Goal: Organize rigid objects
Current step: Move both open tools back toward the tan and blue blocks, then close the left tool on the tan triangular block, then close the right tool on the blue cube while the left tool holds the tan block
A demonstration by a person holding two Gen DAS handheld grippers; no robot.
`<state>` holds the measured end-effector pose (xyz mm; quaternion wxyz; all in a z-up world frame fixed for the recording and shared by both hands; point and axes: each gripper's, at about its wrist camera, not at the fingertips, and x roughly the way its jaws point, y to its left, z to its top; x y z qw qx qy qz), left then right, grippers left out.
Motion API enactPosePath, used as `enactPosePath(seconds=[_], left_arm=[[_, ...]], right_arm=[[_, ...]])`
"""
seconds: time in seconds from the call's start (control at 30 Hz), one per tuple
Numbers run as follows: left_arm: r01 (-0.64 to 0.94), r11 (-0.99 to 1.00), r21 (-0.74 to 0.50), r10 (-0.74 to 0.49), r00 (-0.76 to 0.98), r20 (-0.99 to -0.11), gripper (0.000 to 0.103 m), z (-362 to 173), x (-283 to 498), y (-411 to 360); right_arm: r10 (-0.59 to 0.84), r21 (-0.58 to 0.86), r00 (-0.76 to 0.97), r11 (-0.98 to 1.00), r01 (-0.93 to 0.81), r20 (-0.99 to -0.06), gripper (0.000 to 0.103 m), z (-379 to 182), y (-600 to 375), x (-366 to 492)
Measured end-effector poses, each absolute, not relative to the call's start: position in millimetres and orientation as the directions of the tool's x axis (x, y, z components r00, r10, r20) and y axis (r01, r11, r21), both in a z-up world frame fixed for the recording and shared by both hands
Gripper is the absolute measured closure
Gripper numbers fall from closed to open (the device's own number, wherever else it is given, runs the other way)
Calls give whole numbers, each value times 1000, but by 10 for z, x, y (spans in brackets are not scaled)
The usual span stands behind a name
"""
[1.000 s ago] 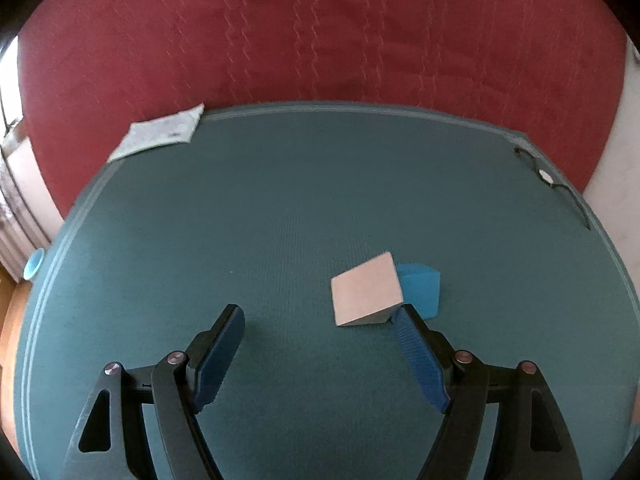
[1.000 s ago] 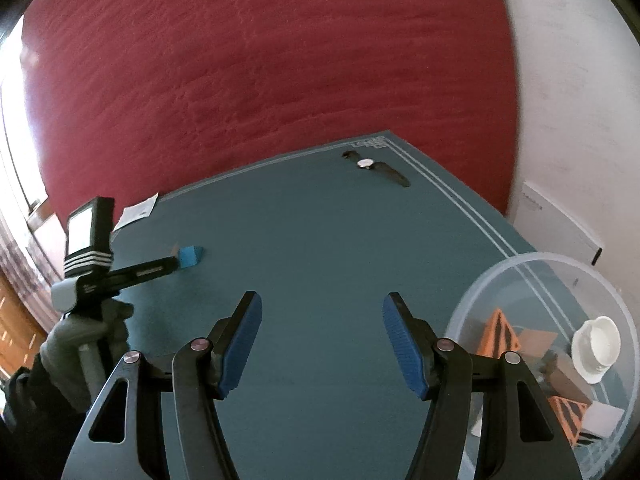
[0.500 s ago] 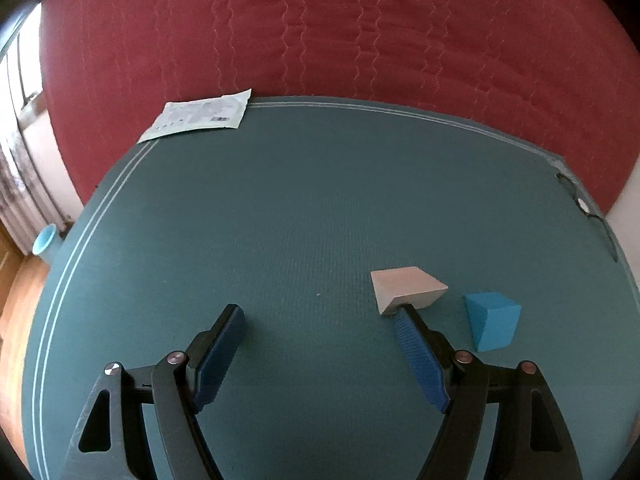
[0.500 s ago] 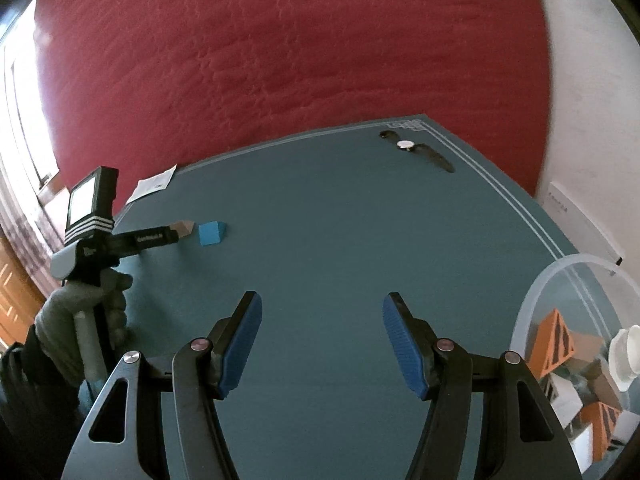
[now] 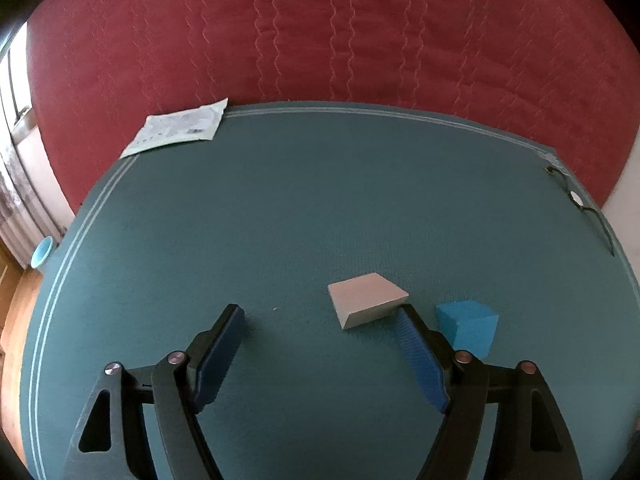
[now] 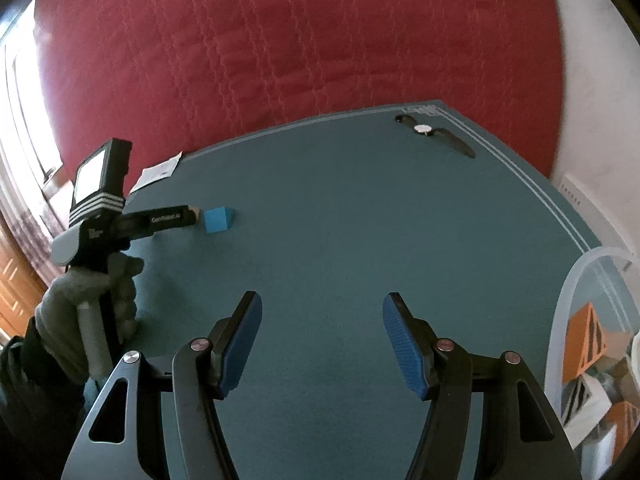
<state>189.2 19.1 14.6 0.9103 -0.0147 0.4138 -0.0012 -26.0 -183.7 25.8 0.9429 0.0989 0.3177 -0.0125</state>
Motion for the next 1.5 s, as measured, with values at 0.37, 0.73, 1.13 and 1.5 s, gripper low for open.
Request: enactPosePath(seconds=[0.37, 0.73, 1.13, 1.5], left_arm=[[-16, 997, -80, -49, 661, -749, 28, 168, 1899, 96], [51, 991, -127, -128, 680, -722, 67, 193, 1875, 112], [0, 993, -119, -84, 703, -706, 67, 256, 1517, 430], [-69, 990, -119, -36, 703, -710, 66, 211, 1374, 667]], right_arm=[[54, 177, 772, 981, 77, -633, 39, 117, -1749, -84], [99, 183, 742, 983, 32, -663, 45, 12, -1621, 171], [196, 212, 711, 975, -67, -675, 49, 62, -1316, 726], [233, 191, 699, 972, -139, -676, 50, 164, -879, 1329]])
